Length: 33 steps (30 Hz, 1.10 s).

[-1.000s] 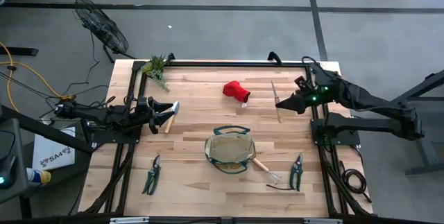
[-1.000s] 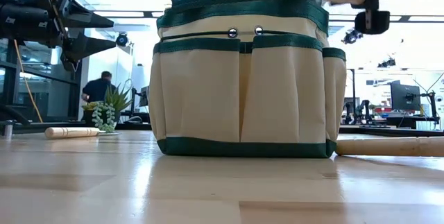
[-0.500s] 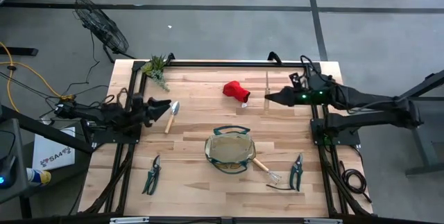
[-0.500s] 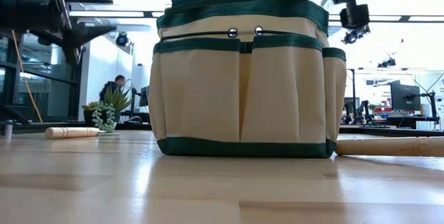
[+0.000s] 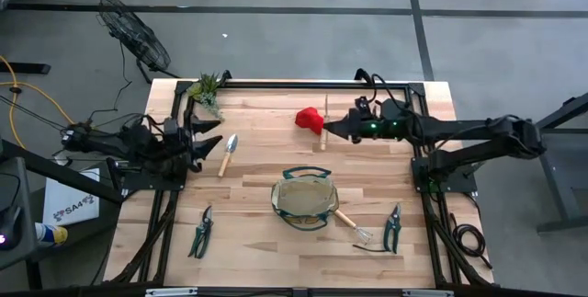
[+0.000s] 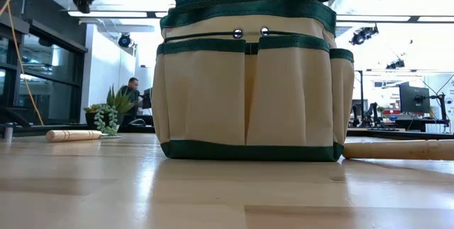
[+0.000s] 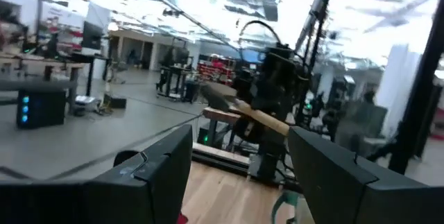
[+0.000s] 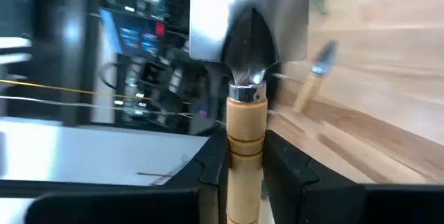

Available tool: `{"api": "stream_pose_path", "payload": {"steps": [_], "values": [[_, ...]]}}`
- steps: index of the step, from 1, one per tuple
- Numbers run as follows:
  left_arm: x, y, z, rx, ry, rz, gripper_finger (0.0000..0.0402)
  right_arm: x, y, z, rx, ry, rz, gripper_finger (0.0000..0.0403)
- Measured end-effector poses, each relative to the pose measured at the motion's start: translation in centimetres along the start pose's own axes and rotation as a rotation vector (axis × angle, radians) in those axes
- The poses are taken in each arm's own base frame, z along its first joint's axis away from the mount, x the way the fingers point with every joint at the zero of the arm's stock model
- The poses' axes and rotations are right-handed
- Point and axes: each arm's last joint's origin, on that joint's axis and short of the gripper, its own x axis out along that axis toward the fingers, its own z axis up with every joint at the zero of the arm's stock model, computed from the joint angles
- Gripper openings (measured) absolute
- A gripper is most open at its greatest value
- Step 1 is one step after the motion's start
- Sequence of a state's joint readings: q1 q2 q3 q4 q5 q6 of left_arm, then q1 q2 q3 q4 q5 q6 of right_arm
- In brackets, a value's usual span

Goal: Pick & Place Garden tools in Gardening bag
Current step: Put the brown trowel into the white gardening bag

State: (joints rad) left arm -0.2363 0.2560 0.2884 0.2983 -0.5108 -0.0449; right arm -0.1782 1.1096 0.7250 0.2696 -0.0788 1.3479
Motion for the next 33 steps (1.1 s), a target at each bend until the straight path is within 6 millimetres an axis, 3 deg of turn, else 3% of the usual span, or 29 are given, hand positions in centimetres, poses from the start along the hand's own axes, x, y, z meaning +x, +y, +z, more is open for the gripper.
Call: {"api": "stream_pose_path", "payload": {"steps": [5, 10, 17, 21, 33], "values": [[2.6, -1.7, 0.8, 0.119, 0.054, -0.059, 0.0234, 1.5, 0.1, -0.1, 0.009, -0.012, 0.093, 0.0054], [6.6, -4.0, 2.1, 0.288, 0.066, -0.073, 0.0234, 2.6, -0.2, -0.6, 0.032, -0.029, 0.12, 0.0054], [13.0, -7.3, 2.1, 0.68, 0.155, -0.019, 0.0234, 3.1, 0.1, -0.7, 0.059, -0.054, 0.191, 0.0054], [15.7, -8.5, 1.4, 0.904, 0.219, 0.053, 0.0234, 3.1, 0.3, -0.7, 0.065, -0.05, 0.21, 0.0054], [19.0, -10.3, -1.4, 1.343, 0.344, -0.064, 0.0234, 3.0, 0.7, -0.8, 0.088, -0.002, 0.259, 0.0054]]}}
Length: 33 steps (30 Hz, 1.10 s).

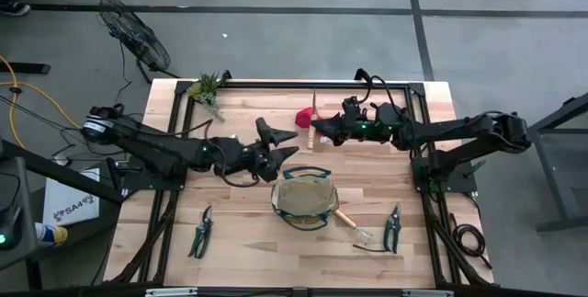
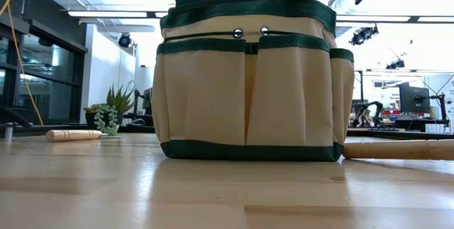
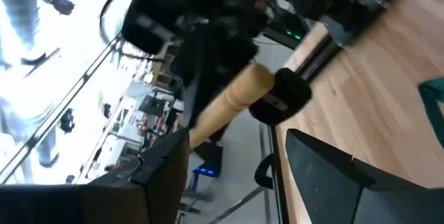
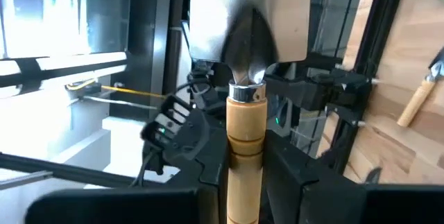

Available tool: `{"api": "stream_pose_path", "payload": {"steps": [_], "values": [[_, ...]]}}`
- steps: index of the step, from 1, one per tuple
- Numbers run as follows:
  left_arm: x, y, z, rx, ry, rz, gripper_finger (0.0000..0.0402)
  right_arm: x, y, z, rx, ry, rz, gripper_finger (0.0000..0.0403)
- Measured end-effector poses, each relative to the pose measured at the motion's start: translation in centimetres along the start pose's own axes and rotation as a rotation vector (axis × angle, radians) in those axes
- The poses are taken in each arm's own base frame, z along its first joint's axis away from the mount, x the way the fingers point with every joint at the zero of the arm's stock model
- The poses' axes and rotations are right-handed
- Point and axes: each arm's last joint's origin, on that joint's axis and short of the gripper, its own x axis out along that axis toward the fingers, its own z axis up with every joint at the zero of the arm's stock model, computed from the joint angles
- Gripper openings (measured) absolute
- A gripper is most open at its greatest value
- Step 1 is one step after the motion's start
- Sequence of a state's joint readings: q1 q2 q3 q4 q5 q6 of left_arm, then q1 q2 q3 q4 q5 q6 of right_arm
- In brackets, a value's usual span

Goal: Pick & Place Garden tools in Gardening bag
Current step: Put the brown trowel into the white gardening bag

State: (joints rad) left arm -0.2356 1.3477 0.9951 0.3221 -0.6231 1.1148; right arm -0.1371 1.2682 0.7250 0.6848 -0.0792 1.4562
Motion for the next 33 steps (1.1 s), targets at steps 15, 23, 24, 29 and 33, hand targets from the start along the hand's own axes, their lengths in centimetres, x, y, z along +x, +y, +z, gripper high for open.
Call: {"api": "stream_pose_path", "payload": {"steps": [15, 23, 24, 29, 33], "values": [[2.4, -0.5, 1.1, 0.178, -0.015, -0.024, 0.0234, 0.0, -0.4, -0.1, 0.036, 0.039, -0.04, 0.0054], [3.3, -0.2, 1.0, 0.229, -0.047, -0.033, 0.0234, 0.0, -0.4, -0.5, 0.038, 0.071, -0.038, 0.0054], [3.3, -0.2, 1.0, 0.23, -0.048, -0.035, 0.0234, 0.0, -0.4, -0.5, 0.038, 0.071, -0.038, 0.0054], [3.3, -0.3, 1.0, 0.239, -0.068, -0.049, 0.0234, 0.0, -0.4, -0.4, 0.034, 0.067, -0.038, 0.0054], [3.7, -0.8, 1.1, 0.252, -0.084, -0.066, 0.0234, 0.0, -0.4, -0.4, 0.033, 0.066, -0.038, 0.0054]]}}
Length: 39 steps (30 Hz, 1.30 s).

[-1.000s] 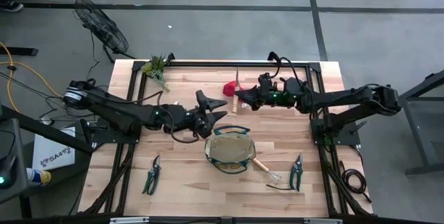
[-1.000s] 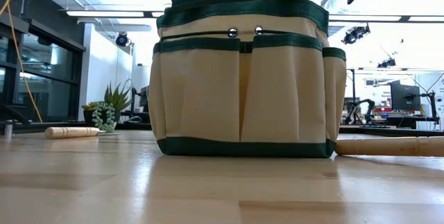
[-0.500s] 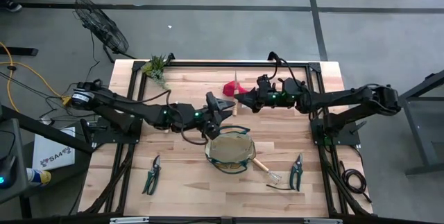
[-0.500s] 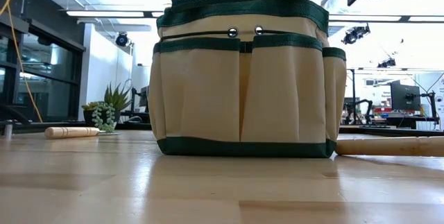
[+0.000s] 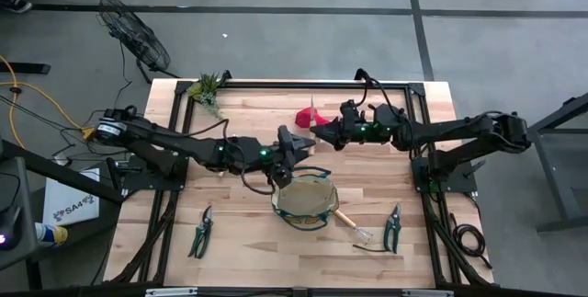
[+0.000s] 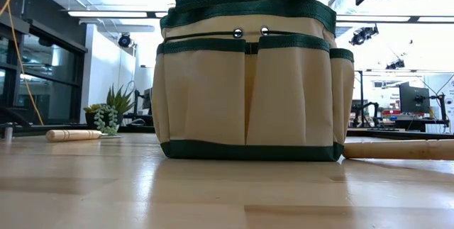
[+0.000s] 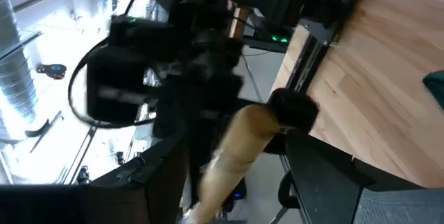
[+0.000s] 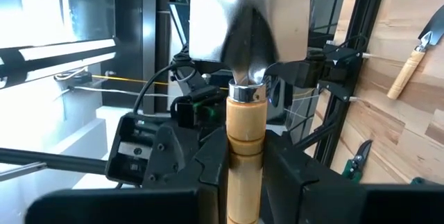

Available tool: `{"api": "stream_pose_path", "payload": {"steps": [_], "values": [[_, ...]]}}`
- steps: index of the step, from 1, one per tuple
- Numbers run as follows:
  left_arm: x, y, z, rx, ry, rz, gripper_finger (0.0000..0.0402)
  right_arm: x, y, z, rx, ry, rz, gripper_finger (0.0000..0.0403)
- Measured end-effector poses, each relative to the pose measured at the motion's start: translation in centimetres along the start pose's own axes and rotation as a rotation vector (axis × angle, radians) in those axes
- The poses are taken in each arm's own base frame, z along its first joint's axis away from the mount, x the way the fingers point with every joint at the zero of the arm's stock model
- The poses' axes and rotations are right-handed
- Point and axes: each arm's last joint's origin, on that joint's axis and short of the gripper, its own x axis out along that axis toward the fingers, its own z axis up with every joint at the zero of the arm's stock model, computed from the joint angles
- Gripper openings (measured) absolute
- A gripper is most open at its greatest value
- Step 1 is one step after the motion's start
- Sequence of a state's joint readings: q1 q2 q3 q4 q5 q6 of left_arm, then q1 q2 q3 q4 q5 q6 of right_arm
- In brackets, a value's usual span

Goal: Pick & Place Garden tools in Gardening bag
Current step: Put the brown trowel into the white gardening bag

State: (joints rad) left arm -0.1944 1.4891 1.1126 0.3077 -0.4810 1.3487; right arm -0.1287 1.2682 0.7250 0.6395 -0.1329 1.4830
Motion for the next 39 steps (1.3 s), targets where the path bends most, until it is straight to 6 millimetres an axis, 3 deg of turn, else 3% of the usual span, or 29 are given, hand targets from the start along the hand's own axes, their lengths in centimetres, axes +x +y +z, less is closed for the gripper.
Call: {"api": "stream_pose_path", "payload": {"steps": [14, 18, 28, 39], "values": [[0.83, -0.47, -0.82, 0.068, 0.038, -0.009, 0.0231, 0.02, 0.01, -0.15, -0.011, 0.01, 0.001, 0.0054], [0.89, -0.36, -0.91, 0.068, 0.04, 0.0, 0.0201, 0.02, 0.01, -0.16, -0.012, 0.01, 0.0, 0.0054], [0.84, -0.13, -0.83, 0.093, 0.039, 0.02, 0.0071, 0.01, -0.06, -0.18, -0.006, 0.014, -0.006, 0.0056], [0.84, 0.03, -0.79, 0.102, 0.033, 0.035, 0.0071, 0.0, -0.06, -0.1, -0.024, 0.012, -0.005, 0.0063]]}}
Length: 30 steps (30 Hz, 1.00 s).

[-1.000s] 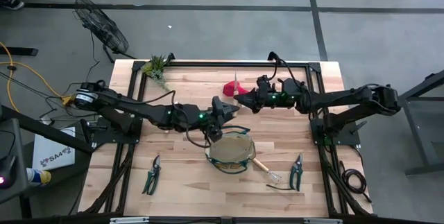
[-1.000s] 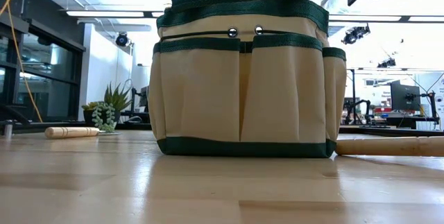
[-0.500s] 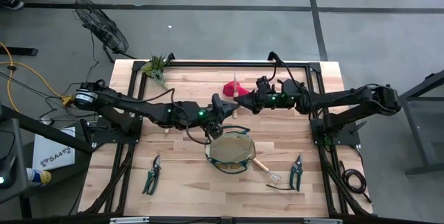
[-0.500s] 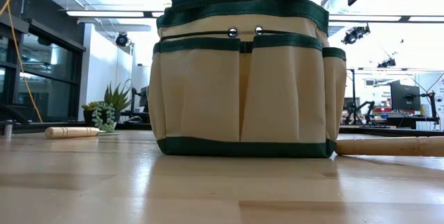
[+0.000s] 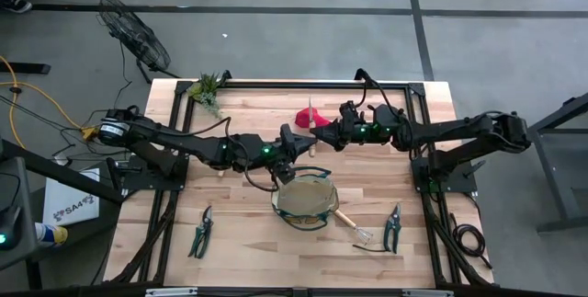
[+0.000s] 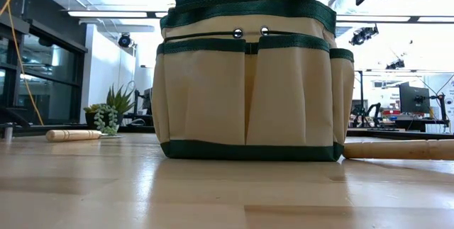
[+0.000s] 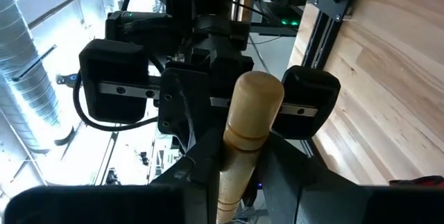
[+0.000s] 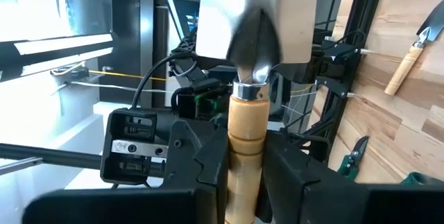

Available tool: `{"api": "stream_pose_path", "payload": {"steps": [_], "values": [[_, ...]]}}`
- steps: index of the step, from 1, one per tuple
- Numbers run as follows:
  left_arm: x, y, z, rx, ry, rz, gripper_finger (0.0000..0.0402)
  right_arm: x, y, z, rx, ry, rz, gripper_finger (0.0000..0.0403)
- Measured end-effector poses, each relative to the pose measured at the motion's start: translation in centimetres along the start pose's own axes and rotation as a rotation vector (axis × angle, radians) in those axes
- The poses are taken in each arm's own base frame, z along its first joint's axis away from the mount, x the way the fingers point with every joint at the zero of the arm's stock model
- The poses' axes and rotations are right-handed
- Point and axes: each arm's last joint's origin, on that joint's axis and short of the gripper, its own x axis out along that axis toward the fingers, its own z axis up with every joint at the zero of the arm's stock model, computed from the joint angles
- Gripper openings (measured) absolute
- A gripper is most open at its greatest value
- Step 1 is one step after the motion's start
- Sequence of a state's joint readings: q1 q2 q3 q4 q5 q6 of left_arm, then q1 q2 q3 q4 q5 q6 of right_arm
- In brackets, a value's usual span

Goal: Pick & Place Garden tools in Gardening bag
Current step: Put the brown trowel into the white gardening bag

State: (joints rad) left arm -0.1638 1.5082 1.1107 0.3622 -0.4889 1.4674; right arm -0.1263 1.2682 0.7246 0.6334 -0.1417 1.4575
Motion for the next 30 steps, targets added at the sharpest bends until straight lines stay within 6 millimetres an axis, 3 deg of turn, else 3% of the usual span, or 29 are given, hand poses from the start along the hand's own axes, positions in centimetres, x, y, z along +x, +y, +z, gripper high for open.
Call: {"api": "stream_pose_path", "payload": {"steps": [16, 25, 30], "values": [[0.0, 0.0, -0.1, -0.055, 0.05, 0.007, 0.0066, 0.0, 0.0, 0.2, -0.075, 0.024, 0.003, 0.0194], [-0.4, 1.3, 0.0, -0.287, 0.151, 0.15, 0.0066, -0.3, 0.1, 1.5, -0.087, 0.097, 0.032, 0.0205], [-2.0, 3.0, 0.9, -0.478, 0.319, 0.336, 0.0066, -0.5, -0.3, 2.0, -0.083, 0.159, 0.013, 0.0205]]}}
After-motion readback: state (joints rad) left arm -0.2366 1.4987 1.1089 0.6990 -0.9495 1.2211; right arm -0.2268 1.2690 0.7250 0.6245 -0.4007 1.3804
